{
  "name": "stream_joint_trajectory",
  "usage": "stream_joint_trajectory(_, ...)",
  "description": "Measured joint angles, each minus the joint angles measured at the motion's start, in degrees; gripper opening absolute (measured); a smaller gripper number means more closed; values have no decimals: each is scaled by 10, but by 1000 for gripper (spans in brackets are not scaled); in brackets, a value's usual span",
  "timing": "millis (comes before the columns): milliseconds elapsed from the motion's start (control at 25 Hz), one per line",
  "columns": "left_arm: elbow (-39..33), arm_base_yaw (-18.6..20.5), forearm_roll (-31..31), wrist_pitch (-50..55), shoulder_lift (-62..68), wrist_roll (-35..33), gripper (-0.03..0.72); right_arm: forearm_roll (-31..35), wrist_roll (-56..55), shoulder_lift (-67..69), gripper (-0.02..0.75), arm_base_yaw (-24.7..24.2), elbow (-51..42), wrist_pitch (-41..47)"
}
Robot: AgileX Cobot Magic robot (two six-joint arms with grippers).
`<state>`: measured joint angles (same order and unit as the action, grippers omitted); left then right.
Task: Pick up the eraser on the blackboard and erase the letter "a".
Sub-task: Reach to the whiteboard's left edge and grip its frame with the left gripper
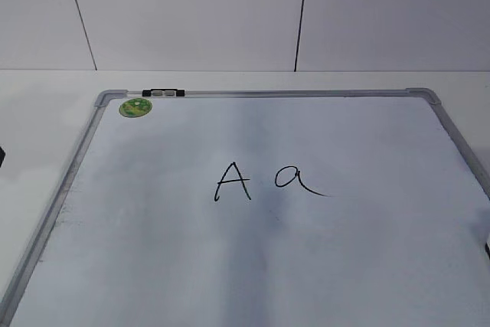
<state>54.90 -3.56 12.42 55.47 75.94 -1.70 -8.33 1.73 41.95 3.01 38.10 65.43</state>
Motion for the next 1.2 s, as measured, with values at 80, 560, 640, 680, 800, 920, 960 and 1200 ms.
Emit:
stream_joint_trajectory(80,13,0,0,-1,22,-5,585,0,0,0,592,0,0,0)
stream_joint_trajectory(560,24,0,-5,-7,49,-13,585,10,0,0,592,0,0,-1)
stream_joint_trajectory(640,24,0,-5,-13,49,-13,585,10,0,0,592,0,0,-1)
stream_joint_trajectory(680,24,0,-5,-16,49,-13,585,11,0,0,592,0,0,-1)
stream_joint_trajectory(800,24,0,-8,-26,51,-13,584,12,0,0,592,0,0,-3)
stream_joint_trajectory(920,24,0,-9,-42,57,-16,584,9,0,0,592,0,0,-12)
stream_joint_trajectory(960,24,-2,-9,-48,63,-15,584,7,0,0,592,0,0,-15)
stream_joint_trajectory(1200,24,-4,-8,-67,100,-17,584,6,0,0,592,0,0,-22)
